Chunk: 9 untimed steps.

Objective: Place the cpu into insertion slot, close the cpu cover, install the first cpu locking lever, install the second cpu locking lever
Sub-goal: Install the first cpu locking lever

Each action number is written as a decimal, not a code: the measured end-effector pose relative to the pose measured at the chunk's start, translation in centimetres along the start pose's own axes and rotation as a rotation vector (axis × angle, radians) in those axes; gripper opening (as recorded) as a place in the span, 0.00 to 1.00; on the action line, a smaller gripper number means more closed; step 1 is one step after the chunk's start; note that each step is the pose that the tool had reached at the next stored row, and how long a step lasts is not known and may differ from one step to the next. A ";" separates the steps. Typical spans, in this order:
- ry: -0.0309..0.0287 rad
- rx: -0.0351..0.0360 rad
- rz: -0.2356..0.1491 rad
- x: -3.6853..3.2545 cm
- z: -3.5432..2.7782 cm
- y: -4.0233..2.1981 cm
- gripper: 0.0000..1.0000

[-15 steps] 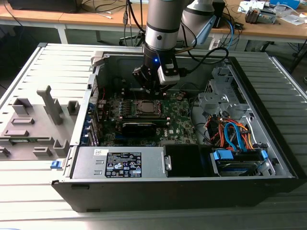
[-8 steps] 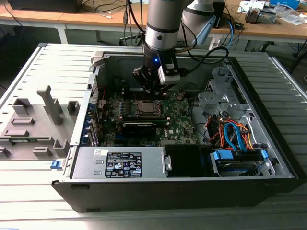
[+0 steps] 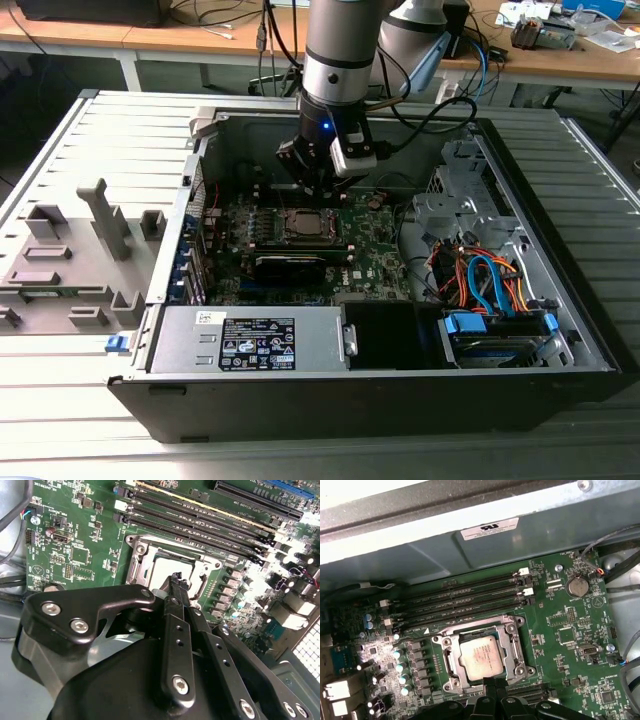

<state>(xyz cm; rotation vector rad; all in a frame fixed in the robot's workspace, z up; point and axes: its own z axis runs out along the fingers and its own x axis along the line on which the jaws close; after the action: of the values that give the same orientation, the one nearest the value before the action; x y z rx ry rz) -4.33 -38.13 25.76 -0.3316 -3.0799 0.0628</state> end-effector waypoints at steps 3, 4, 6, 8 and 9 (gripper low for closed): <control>-0.0002 0.0002 -0.005 0.00 0.00 0.00 0.11; -0.0003 0.0002 -0.006 0.00 0.00 0.00 0.11; -0.0005 0.0004 -0.010 0.00 0.00 0.00 0.11; -0.0006 0.0005 -0.014 0.00 0.00 0.00 0.11; -0.0007 0.0006 -0.016 0.00 0.00 0.00 0.11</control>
<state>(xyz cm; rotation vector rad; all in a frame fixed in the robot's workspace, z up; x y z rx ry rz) -4.33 -38.13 25.76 -0.3077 -3.0826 0.0633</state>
